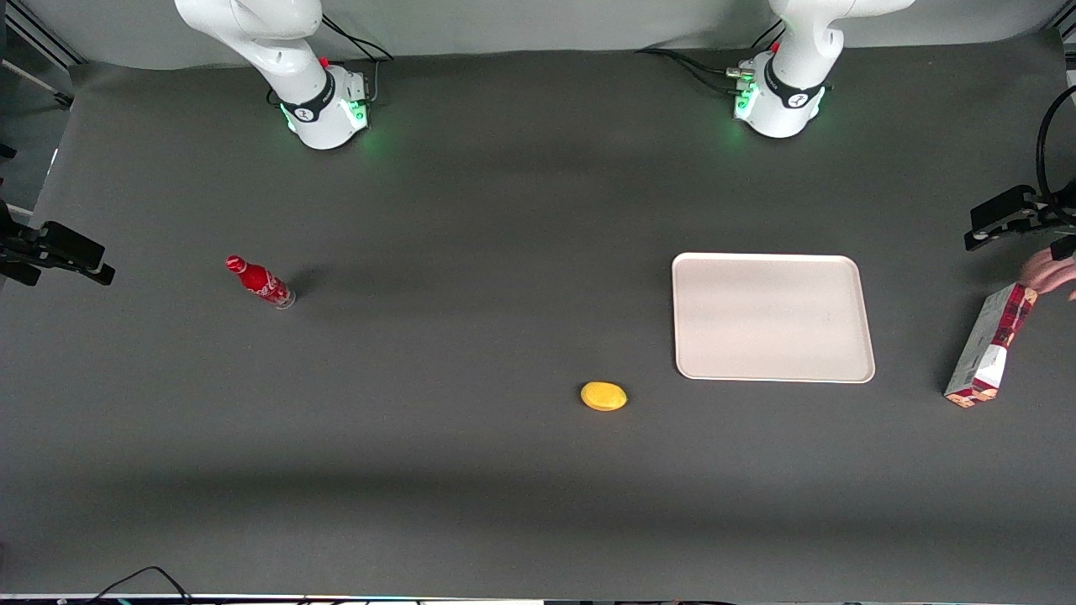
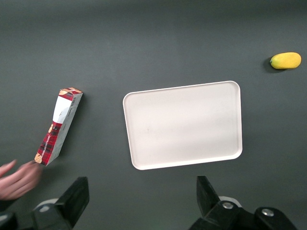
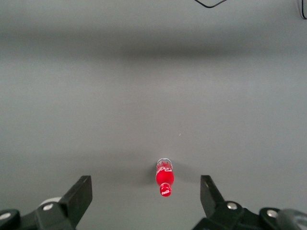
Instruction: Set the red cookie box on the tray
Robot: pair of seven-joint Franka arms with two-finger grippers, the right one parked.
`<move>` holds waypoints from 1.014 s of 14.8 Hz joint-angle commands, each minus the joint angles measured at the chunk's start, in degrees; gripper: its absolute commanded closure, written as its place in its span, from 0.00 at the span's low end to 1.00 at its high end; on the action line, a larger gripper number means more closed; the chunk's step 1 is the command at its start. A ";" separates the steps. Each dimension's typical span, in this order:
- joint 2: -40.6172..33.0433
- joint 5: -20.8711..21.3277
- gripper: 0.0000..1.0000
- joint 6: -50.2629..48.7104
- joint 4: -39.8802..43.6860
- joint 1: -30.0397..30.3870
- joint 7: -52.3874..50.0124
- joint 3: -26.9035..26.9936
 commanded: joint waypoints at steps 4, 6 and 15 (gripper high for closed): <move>0.44 1.56 0.00 -0.09 1.26 -0.47 -0.86 -0.04; 0.45 1.47 0.00 -0.96 0.64 -0.12 -0.69 0.31; 11.86 4.72 0.00 13.05 -5.48 0.06 34.96 18.31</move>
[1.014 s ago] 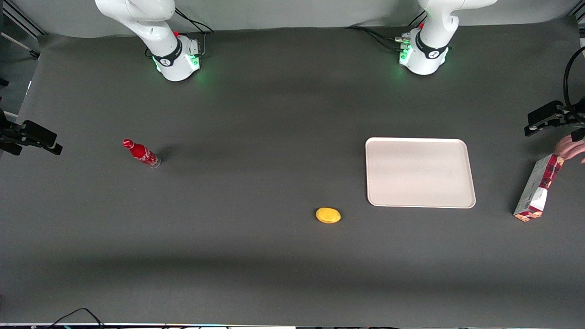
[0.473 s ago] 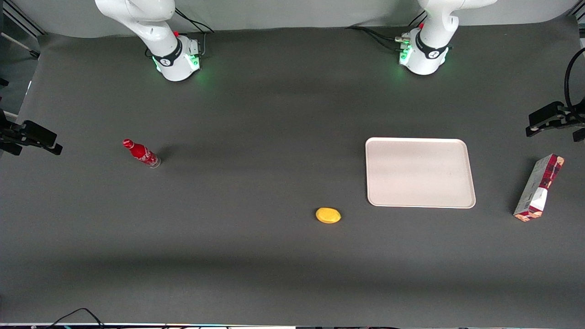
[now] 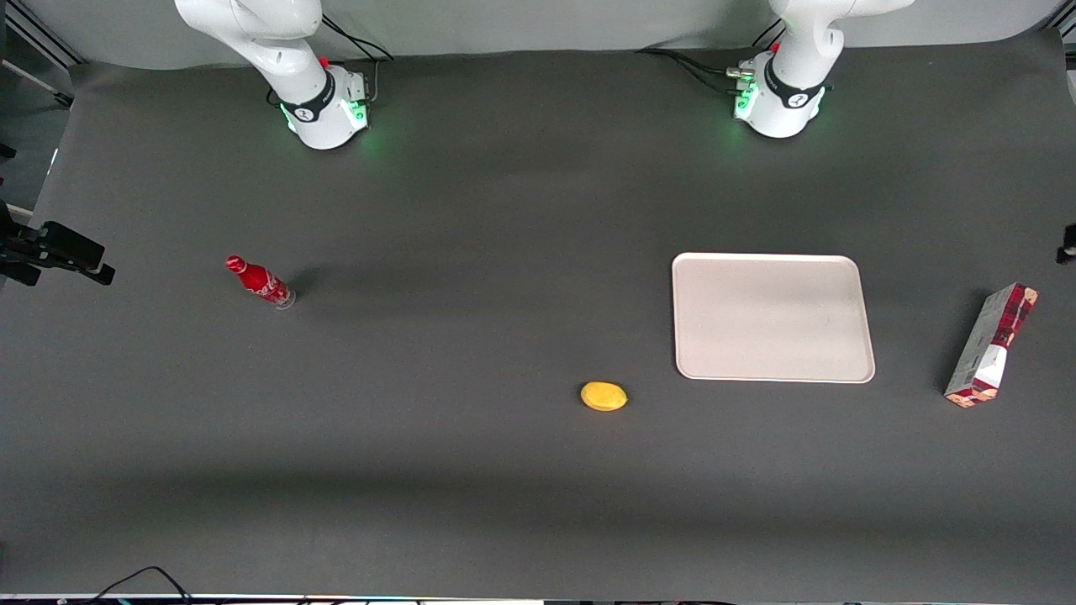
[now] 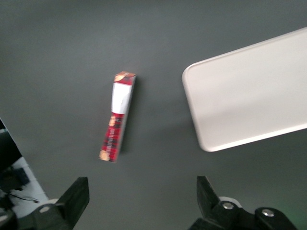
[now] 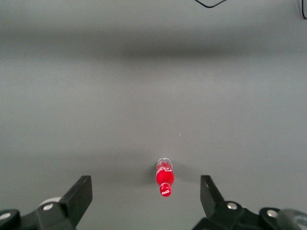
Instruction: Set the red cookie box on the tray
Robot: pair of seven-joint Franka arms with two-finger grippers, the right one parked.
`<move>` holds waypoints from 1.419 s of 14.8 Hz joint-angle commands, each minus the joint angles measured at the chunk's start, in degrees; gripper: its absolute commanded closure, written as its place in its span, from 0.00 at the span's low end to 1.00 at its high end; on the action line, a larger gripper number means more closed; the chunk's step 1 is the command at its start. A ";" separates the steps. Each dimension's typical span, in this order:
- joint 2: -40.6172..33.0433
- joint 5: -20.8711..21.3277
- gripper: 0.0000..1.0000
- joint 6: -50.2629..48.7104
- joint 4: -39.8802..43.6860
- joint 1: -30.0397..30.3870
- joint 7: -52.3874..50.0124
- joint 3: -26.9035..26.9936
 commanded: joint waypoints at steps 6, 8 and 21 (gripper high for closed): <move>13.65 -6.77 0.00 36.08 -24.09 0.37 23.80 9.18; 16.55 -7.40 0.00 41.64 -25.95 0.38 26.01 9.36; 15.87 -10.74 1.00 39.79 -23.61 0.38 26.73 9.45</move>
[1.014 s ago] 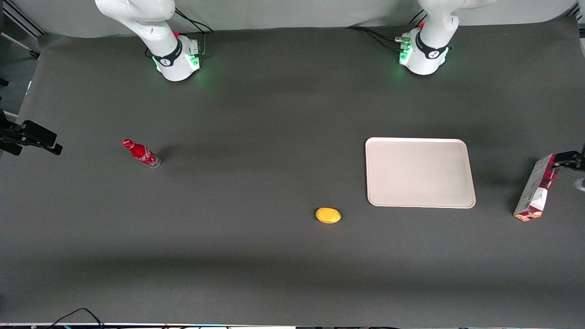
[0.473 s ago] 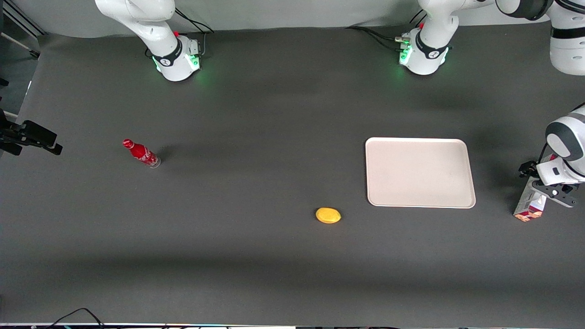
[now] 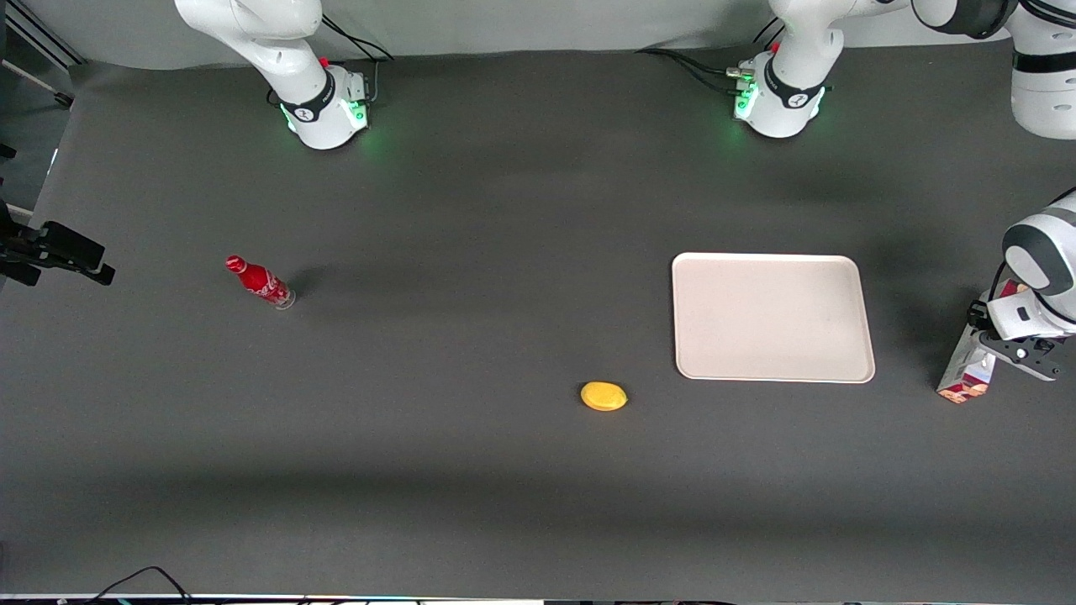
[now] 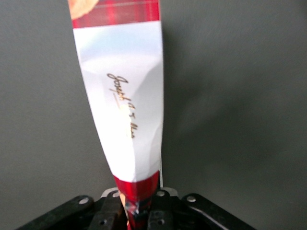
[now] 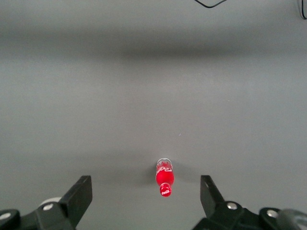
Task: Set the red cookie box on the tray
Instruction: 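Close the left gripper on the box's end and lift it, then carry the held box over the white tray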
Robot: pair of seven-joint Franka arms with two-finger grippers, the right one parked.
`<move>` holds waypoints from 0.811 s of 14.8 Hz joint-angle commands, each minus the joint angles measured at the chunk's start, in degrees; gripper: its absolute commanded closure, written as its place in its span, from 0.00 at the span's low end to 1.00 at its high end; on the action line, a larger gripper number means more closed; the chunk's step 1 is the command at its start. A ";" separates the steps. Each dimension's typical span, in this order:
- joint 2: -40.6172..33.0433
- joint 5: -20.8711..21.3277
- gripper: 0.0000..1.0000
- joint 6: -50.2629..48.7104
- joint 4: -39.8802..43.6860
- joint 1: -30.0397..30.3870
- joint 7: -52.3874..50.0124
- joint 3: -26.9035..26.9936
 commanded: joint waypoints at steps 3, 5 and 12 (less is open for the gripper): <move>-9.84 -0.28 1.00 -30.34 15.41 -1.31 -6.76 0.81; -12.22 2.35 1.00 -40.01 24.19 -1.67 -12.81 0.38; -18.10 7.88 1.00 -68.70 39.10 -3.34 -49.09 -12.41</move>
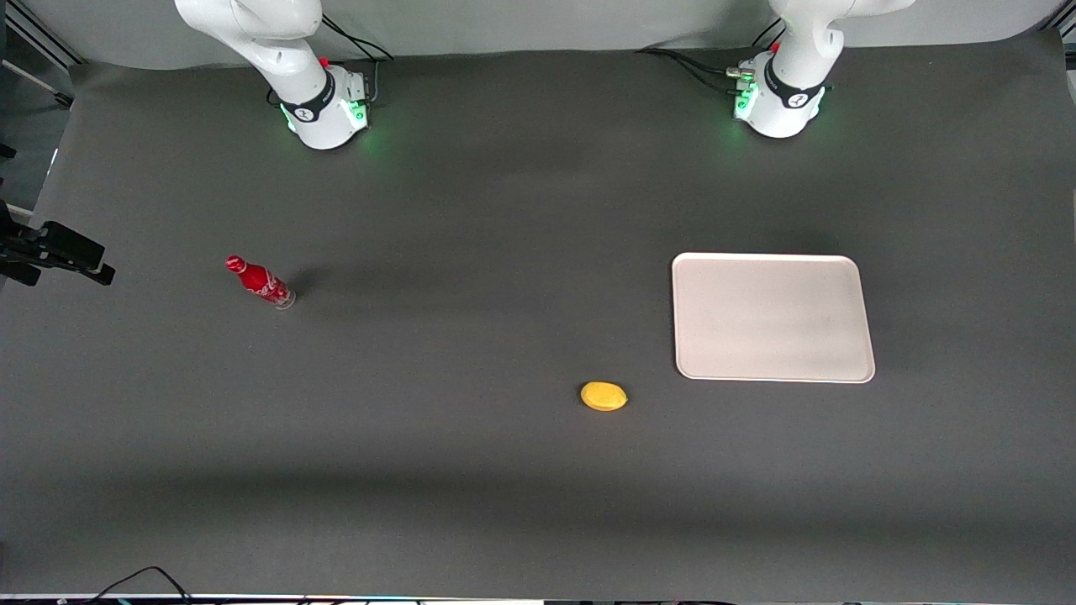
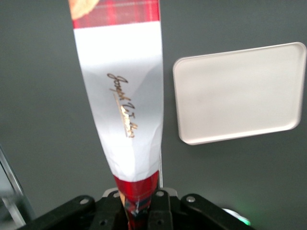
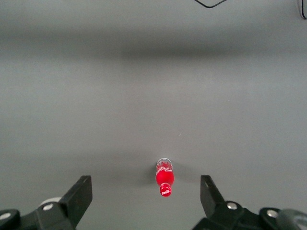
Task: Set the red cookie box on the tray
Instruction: 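Carry the held box over the white tray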
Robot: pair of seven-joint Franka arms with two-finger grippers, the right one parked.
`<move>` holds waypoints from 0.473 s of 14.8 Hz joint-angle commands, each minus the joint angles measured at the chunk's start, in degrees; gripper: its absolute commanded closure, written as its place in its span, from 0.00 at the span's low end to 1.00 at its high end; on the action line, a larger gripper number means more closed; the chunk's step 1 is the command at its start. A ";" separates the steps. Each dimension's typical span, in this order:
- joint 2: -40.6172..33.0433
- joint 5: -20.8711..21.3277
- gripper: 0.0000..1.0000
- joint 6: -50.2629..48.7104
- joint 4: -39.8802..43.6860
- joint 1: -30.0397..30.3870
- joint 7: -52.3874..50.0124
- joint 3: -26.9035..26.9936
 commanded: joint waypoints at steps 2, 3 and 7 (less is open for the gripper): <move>-6.56 5.38 1.00 -6.19 -6.43 -1.09 -21.91 -12.45; -9.45 5.38 1.00 -3.75 -12.30 -1.00 -22.54 -13.59; -20.36 6.26 1.00 21.52 -44.81 -0.65 -21.58 -13.43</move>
